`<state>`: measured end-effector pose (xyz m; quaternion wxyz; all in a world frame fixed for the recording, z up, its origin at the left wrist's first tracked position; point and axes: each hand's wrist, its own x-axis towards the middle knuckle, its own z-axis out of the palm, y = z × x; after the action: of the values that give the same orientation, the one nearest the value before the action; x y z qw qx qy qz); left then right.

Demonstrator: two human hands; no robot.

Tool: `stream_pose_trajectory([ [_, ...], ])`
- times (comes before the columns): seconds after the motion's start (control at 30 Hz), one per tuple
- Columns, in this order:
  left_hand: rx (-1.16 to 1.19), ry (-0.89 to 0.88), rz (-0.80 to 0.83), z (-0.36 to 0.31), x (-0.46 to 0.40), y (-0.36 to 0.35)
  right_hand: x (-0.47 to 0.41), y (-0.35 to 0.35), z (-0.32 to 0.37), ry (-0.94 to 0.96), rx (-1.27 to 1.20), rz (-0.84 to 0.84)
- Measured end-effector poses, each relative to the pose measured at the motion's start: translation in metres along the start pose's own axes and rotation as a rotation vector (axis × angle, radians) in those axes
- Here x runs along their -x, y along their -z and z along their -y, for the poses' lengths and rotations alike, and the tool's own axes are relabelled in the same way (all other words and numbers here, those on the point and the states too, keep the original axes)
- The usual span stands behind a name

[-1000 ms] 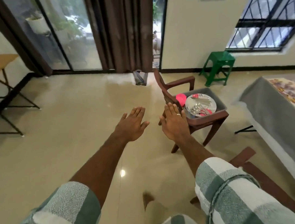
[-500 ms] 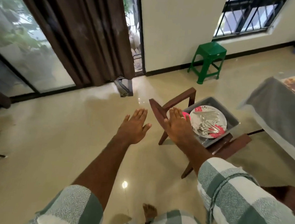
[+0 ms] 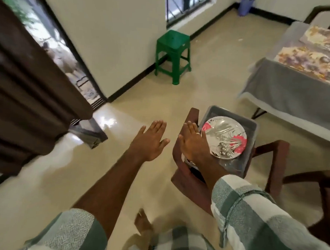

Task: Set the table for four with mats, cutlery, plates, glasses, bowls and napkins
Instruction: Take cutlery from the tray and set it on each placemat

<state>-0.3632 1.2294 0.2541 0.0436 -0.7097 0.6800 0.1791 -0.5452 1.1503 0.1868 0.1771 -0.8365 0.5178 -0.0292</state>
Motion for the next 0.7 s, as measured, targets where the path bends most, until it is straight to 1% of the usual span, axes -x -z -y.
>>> stream_pose_trajectory([
  [0.13,-0.033,-0.198,0.075,0.032,-0.083,0.021,-0.047,0.0,0.012,-0.19,-0.038,-0.014],
  [0.27,-0.106,-0.405,0.124,0.038,-0.172,0.036,-0.092,-0.002,0.001,-0.391,-0.088,-0.092],
  [0.33,-0.144,-0.504,0.149,0.036,-0.216,0.04,-0.115,-0.006,-0.008,-0.506,-0.098,-0.087],
  [0.47,-0.19,-0.643,0.208,0.035,-0.298,0.045,-0.171,-0.016,-0.026,-0.662,-0.151,-0.08],
  [0.57,-0.24,-0.746,0.279,0.037,-0.352,0.049,-0.21,-0.018,-0.031,-0.779,-0.186,-0.123],
  [0.7,-0.305,-0.877,0.372,0.024,-0.416,0.059,-0.245,0.008,-0.026,-0.887,-0.213,-0.193],
])
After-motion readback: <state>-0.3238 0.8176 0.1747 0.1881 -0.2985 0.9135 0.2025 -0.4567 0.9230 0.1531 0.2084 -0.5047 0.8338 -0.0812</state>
